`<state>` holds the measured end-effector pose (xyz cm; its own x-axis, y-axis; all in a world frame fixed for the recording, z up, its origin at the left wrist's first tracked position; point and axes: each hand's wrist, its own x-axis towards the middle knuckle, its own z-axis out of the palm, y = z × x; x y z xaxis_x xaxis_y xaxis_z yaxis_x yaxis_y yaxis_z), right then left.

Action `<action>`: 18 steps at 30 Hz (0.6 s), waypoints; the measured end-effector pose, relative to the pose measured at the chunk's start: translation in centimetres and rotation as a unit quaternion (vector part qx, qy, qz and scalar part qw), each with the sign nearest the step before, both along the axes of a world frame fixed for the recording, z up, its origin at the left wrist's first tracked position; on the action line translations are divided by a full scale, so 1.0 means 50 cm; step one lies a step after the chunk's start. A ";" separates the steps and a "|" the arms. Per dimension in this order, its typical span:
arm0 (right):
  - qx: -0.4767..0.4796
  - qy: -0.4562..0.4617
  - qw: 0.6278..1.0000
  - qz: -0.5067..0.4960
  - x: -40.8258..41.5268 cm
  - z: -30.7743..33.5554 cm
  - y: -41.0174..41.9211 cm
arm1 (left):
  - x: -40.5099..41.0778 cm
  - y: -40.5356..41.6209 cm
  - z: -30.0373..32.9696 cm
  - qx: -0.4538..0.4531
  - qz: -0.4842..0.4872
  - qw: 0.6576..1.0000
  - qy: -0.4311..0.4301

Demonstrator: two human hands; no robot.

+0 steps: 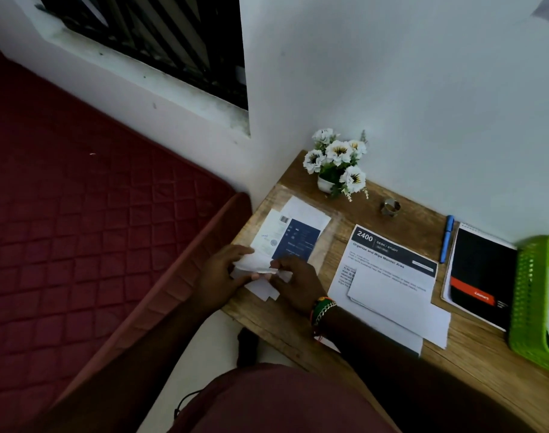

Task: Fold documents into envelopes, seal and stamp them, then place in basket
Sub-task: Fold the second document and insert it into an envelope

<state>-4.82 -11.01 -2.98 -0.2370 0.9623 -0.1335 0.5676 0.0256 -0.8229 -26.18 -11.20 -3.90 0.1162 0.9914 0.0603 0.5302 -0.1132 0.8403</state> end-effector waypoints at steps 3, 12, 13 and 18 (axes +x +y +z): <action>0.002 0.046 0.999 -0.003 0.004 0.012 0.001 | 0.002 0.002 0.022 -0.026 0.005 0.999 -0.020; 0.017 0.193 0.981 -0.026 0.001 0.122 -0.002 | 0.048 -0.009 0.161 -0.017 0.097 0.980 -0.172; 0.015 0.202 0.979 -0.034 0.007 0.134 -0.002 | 0.055 -0.007 0.180 -0.005 0.089 0.979 -0.182; 0.039 0.221 0.972 -0.065 0.044 0.177 -0.003 | 0.110 0.037 0.253 0.036 0.069 0.982 -0.174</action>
<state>-2.64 -11.14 5.86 -0.1302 0.9911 0.0275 0.1617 0.0486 -0.9856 -20.67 -9.36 8.76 -0.0583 0.9879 0.1436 0.2267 -0.1270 0.9656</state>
